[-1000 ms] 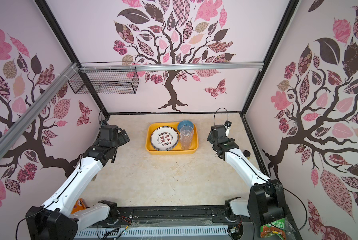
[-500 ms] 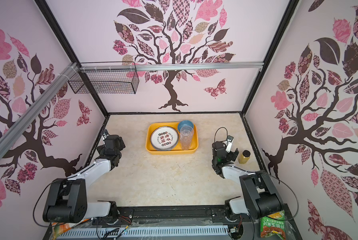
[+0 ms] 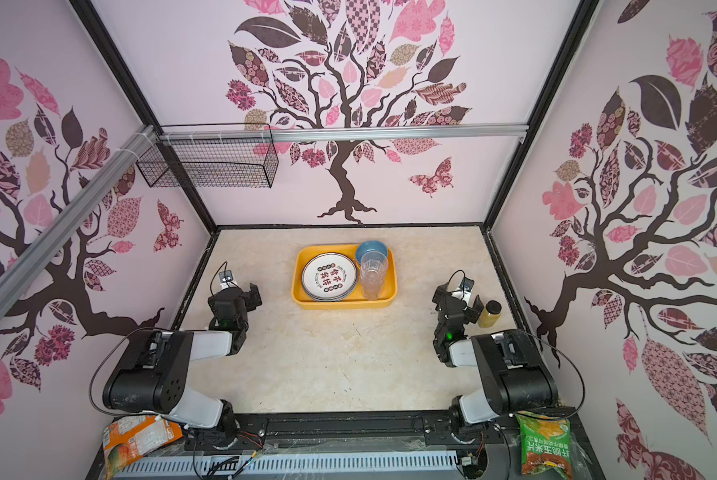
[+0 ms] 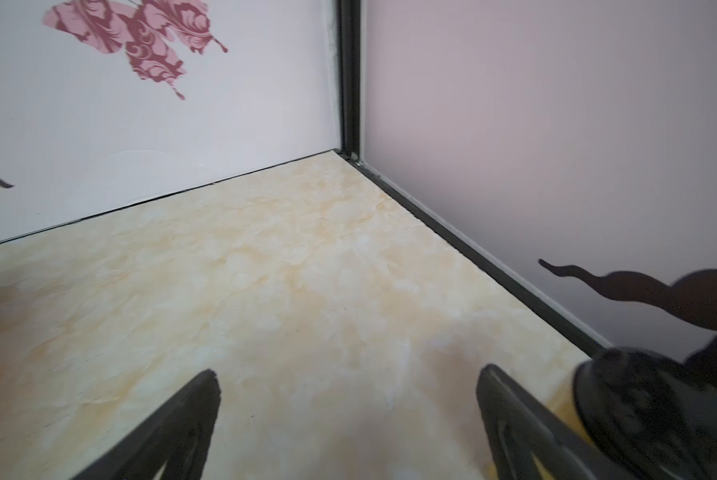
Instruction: Place the mixed dishes into the plastic bin
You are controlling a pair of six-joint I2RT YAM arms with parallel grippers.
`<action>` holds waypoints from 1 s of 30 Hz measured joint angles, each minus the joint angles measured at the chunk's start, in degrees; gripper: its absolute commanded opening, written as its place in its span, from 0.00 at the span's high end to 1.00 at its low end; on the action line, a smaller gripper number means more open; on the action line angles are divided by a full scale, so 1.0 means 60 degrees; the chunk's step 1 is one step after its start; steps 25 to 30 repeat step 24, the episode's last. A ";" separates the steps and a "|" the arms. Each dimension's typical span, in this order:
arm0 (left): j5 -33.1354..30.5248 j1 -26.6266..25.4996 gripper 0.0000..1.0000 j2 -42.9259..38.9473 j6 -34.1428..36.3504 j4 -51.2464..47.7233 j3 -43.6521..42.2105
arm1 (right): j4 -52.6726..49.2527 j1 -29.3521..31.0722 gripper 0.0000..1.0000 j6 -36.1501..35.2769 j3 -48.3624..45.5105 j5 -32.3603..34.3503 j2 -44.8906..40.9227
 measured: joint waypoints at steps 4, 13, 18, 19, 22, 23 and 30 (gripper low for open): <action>0.0433 0.0138 0.01 0.0000 0.0040 0.0310 -0.0058 | 0.0750 -0.0310 0.00 -0.0219 -0.0153 -0.1362 0.0656; 0.0433 0.0124 0.01 0.0259 0.0084 0.1428 -0.0444 | 0.0790 -0.0368 0.01 -0.0299 -0.0160 -0.2124 0.0641; 0.0448 0.0135 0.01 0.0259 0.0080 0.1461 -0.0444 | 0.0790 -0.0368 0.00 -0.0302 -0.0160 -0.2204 0.0641; 0.0470 0.0135 0.01 0.0259 0.0084 0.1453 -0.0444 | 0.0790 -0.0368 0.01 -0.0302 -0.0160 -0.2215 0.0641; 0.0543 0.0164 0.01 0.0259 0.0076 0.1435 -0.0444 | 0.0790 -0.0368 0.00 -0.0302 -0.0160 -0.2222 0.0641; 0.0572 0.0178 0.02 0.0259 0.0076 0.1432 -0.0444 | 0.0790 -0.0368 0.00 -0.0302 -0.0160 -0.2222 0.0641; 0.0597 0.0197 0.01 0.0259 0.0076 0.1435 -0.0444 | 0.0790 -0.0368 0.00 -0.0302 -0.0160 -0.2218 0.0641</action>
